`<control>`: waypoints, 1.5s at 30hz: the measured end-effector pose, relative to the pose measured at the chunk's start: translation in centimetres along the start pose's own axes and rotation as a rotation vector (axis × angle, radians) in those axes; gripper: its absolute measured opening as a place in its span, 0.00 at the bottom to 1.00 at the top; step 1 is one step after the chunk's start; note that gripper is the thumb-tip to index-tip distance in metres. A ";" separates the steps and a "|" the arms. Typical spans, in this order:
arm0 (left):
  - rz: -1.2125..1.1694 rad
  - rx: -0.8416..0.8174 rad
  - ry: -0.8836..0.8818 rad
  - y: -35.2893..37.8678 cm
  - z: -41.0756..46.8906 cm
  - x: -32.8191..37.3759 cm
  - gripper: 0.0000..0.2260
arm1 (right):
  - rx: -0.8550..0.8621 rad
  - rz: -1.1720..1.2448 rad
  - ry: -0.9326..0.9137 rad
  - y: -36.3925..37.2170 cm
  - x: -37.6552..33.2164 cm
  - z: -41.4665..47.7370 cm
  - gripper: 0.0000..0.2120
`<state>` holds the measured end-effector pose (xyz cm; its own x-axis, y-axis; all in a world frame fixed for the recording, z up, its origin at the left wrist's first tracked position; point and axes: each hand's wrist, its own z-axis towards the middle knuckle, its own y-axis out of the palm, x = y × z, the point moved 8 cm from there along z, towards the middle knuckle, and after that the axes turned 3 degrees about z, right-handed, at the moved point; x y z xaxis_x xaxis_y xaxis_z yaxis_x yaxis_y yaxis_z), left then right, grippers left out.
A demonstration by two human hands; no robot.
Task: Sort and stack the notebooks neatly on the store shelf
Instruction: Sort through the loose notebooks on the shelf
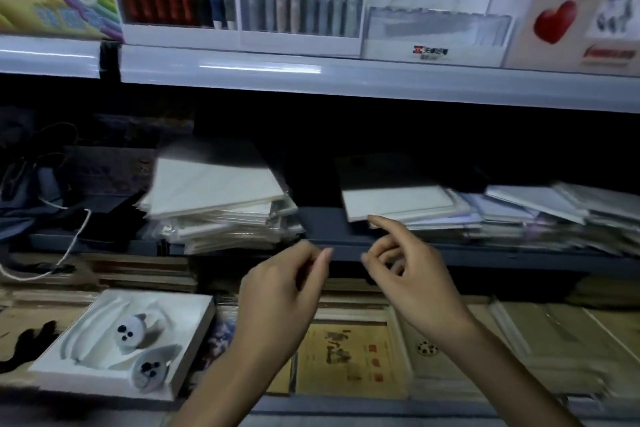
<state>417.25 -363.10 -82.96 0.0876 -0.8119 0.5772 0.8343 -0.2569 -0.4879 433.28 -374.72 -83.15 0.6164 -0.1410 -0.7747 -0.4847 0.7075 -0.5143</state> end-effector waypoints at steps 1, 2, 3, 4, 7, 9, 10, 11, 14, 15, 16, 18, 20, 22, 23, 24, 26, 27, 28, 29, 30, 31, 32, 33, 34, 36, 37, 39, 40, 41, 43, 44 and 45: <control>0.016 -0.020 0.031 1.3 0.1 1.0 0.14 | 0.028 -0.006 0.014 -0.9 1.0 -0.5 0.24; 0.032 -0.038 0.055 2.6 0.3 1.9 0.13 | 0.059 -0.012 0.028 -1.7 2.2 -1.0 0.24; 0.055 -0.055 0.081 3.9 0.5 2.7 0.12 | 0.095 -0.016 0.044 -2.5 3.4 -1.5 0.24; 0.087 -0.069 0.116 5.2 0.7 3.6 0.11 | 0.131 -0.033 0.054 -3.4 4.6 -1.9 0.23; 0.187 -0.097 0.255 9.0 1.0 6.0 0.06 | 0.216 -0.242 0.073 -6.1 7.5 -2.8 0.23; 0.251 -0.081 0.321 11.1 1.1 7.1 0.06 | 0.267 -0.367 0.102 -8.0 8.6 -3.0 0.23; 0.290 -0.070 0.338 12.0 1.2 7.4 0.08 | 0.294 -0.388 0.116 -8.8 9.0 -3.0 0.23; 0.325 -0.063 0.347 13.0 1.4 7.6 0.11 | 0.321 -0.389 0.130 -9.5 9.2 -2.9 0.23; 0.388 -0.049 0.348 15.6 2.5 8.1 0.19 | 0.357 -0.374 0.147 -10.9 9.5 -2.9 0.22; 0.397 -0.042 0.344 16.3 2.9 8.2 0.20 | 0.358 -0.376 0.152 -11.3 9.6 -3.0 0.22; 0.404 -0.036 0.341 16.9 3.2 8.3 0.22 | 0.360 -0.383 0.158 -11.6 9.7 -3.2 0.22; 0.428 -0.037 0.320 18.3 3.8 8.2 0.26 | 0.368 -0.399 0.164 -12.4 10.0 -3.5 0.22; 0.465 -0.052 0.265 19.6 4.1 7.7 0.29 | 0.371 -0.402 0.173 -13.0 10.3 -3.9 0.22; 0.501 -0.057 0.228 20.5 4.1 7.3 0.30 | 0.367 -0.404 0.178 -13.2 10.5 -4.2 0.21; 0.514 -0.050 0.224 20.8 4.0 7.2 0.30 | 0.361 -0.410 0.173 -13.1 10.6 -4.4 0.21; 0.521 -0.033 0.221 20.8 4.0 7.3 0.29 | 0.351 -0.419 0.164 -12.9 10.6 -4.5 0.21; 0.517 0.017 0.198 20.5 4.5 7.4 0.27 | 0.332 -0.441 0.148 -12.4 10.5 -4.7 0.20; 0.525 0.042 0.186 20.3 4.8 7.4 0.27 | 0.325 -0.449 0.138 -12.1 10.4 -4.8 0.20; 0.540 0.067 0.178 20.0 5.0 7.4 0.27 | 0.318 -0.455 0.124 -11.8 10.3 -4.9 0.20; 0.552 0.090 0.180 19.7 5.1 7.4 0.27 | 0.315 -0.463 0.111 -11.6 10.2 -4.9 0.20; 0.549 0.115 0.191 19.4 5.0 7.4 0.27 | 0.317 -0.473 0.102 -11.6 10.1 -5.0 0.20; 0.529 0.142 0.206 19.1 4.9 7.5 0.26 | 0.321 -0.482 0.099 -11.6 10.1 -5.1 0.20; 0.495 0.164 0.222 18.7 4.6 7.6 0.24 | 0.328 -0.486 0.103 -11.6 10.0 -5.2 0.20; 0.454 0.179 0.241 18.5 4.3 7.8 0.22 | 0.335 -0.482 0.113 -11.7 10.0 -5.2 0.19; 0.416 0.185 0.266 18.3 4.0 8.0 0.20 | 0.343 -0.469 0.129 -11.7 10.1 -5.2 0.19; 0.357 0.175 0.311 18.2 3.3 8.5 0.16 | 0.351 -0.385 0.178 -11.6 10.2 -5.1 0.17; 0.322 0.167 0.314 18.1 3.0 8.5 0.14 | 0.351 -0.298 0.217 -11.6 10.4 -5.0 0.15; 0.226 0.159 0.276 17.7 2.6 8.2 0.14 | 0.347 -0.020 0.327 -11.3 11.1 -4.8 0.10; 0.178 0.156 0.251 17.4 2.3 8.0 0.14 | 0.344 0.137 0.381 -11.1 11.3 -4.7 0.10; 0.138 0.150 0.231 17.2 2.0 7.9 0.14 | 0.342 0.280 0.430 -10.8 11.4 -4.6 0.11; 0.090 0.136 0.217 16.8 1.3 8.1 0.14 | 0.323 0.511 0.515 -10.4 11.4 -4.5 0.16; 0.074 0.128 0.226 16.6 0.9 8.3 0.14 | 0.308 0.606 0.538 -10.2 11.3 -4.5 0.18; 0.058 0.119 0.242 16.4 0.4 8.5 0.15 | 0.292 0.679 0.544 -9.9 11.1 -4.5 0.19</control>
<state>431.90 -374.02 -85.76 0.0166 -0.9289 0.3699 0.8910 -0.1542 -0.4271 442.13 -386.45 -88.30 -0.1565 0.1143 -0.9811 -0.4144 0.8940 0.1702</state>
